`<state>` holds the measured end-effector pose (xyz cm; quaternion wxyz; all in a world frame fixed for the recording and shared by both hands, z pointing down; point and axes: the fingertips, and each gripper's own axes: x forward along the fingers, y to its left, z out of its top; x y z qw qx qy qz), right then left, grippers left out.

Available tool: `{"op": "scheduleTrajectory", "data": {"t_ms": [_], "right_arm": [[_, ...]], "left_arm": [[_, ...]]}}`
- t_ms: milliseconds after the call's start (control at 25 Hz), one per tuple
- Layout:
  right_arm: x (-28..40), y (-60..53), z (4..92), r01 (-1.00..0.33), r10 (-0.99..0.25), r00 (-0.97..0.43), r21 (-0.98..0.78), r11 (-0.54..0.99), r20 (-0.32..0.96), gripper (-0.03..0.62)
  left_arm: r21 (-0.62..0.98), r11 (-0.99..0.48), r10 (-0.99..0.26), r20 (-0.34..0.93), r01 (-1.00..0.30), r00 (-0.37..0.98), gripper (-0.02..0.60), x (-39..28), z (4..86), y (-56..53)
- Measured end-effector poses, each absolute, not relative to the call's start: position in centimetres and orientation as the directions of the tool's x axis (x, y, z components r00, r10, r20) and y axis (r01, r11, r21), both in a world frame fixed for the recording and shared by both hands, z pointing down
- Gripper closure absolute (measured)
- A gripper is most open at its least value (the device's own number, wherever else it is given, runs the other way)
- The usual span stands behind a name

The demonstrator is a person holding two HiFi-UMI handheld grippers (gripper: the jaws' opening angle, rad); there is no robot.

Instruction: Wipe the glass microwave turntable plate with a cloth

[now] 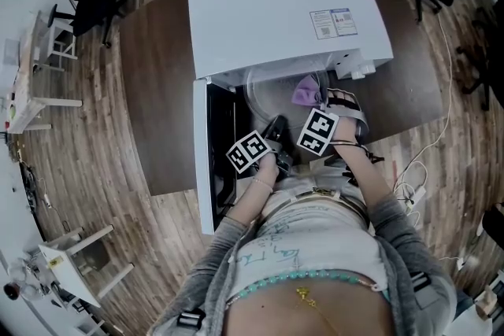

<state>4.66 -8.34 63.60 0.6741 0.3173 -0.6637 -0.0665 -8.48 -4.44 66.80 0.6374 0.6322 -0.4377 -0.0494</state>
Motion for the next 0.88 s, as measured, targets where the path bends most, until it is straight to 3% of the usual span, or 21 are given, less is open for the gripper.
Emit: {"op": "scheduleTrajectory", "data": {"t_ms": [880], "right_arm": [[1.9,-5.4,64.4,-0.178,-0.485,0.074,0.490,0.853,0.871,0.485]], "left_arm": [[0.845,0.189,-0.628,0.496,-0.501,0.600,0.459,-8.5,66.7,-4.5]]}}
